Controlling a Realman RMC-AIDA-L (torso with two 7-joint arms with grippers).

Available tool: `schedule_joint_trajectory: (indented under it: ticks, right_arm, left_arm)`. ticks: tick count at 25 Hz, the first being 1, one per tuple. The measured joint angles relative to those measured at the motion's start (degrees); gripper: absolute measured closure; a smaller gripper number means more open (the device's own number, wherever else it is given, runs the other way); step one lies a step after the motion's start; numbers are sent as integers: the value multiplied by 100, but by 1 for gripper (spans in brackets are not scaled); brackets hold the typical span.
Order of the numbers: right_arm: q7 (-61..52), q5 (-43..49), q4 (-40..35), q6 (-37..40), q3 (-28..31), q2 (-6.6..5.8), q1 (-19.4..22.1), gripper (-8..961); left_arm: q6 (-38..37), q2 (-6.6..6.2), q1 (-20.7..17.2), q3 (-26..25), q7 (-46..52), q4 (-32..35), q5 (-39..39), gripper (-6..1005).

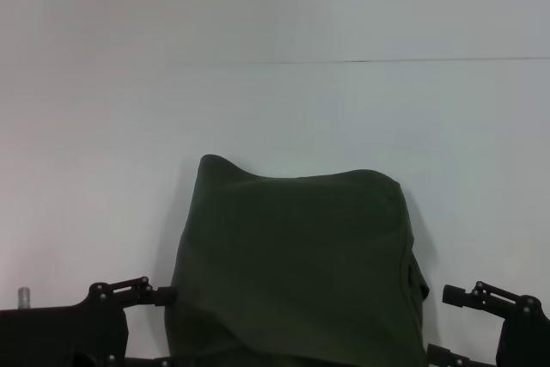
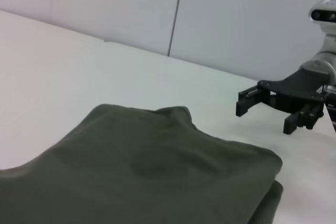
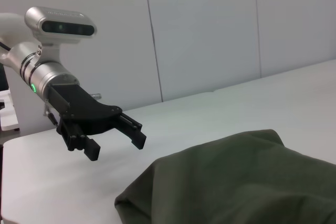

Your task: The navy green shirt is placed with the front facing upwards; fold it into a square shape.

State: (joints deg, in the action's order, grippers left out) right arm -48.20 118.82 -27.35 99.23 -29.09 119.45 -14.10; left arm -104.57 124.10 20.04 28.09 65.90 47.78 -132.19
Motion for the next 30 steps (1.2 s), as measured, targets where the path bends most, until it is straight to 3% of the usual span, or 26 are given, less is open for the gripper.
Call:
schedule_joint_trajectory:
  ticks: [30]
  right_arm:
    - [65,26,-6,-193,200,1,46,133]
  left_arm:
    - [84,-18,-106,-225,-246,4,50,123]
